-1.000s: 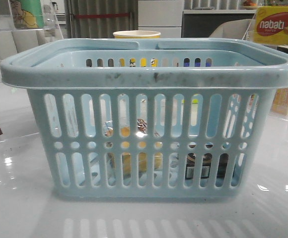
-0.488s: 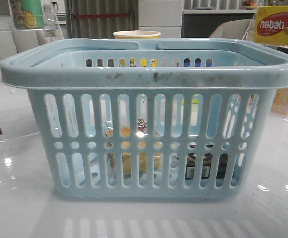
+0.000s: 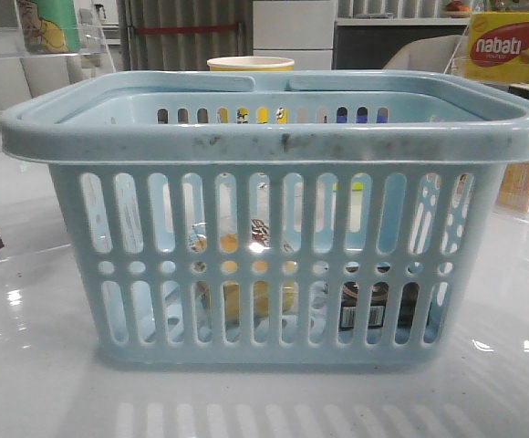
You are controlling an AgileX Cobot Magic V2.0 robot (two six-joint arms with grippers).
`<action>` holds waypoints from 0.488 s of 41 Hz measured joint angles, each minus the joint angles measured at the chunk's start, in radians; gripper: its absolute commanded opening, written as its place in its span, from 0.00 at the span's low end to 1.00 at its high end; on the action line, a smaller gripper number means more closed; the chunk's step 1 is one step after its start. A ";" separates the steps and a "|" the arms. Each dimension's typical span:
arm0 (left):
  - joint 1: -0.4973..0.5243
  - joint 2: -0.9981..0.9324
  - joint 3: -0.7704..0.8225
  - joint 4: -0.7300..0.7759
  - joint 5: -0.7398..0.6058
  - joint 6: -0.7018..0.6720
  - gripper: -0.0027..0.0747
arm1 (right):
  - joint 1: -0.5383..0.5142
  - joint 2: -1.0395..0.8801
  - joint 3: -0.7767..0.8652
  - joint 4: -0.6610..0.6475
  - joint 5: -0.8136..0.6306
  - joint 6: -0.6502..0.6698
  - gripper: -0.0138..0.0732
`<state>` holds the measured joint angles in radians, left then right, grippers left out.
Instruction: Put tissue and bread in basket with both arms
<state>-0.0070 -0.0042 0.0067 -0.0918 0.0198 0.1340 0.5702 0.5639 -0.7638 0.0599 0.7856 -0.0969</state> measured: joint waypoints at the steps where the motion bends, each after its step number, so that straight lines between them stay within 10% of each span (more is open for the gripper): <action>1: 0.000 0.000 0.000 0.000 -0.020 0.000 0.16 | 0.000 0.000 0.000 0.000 0.000 0.000 0.20; 20: -0.033 0.000 0.000 -0.001 -0.046 0.000 0.16 | 0.000 0.000 0.000 0.000 0.002 0.000 0.20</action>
<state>-0.0397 -0.0042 0.0067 -0.0931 -0.0262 0.1340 0.5702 0.5639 -0.7638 0.0599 0.7874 -0.0969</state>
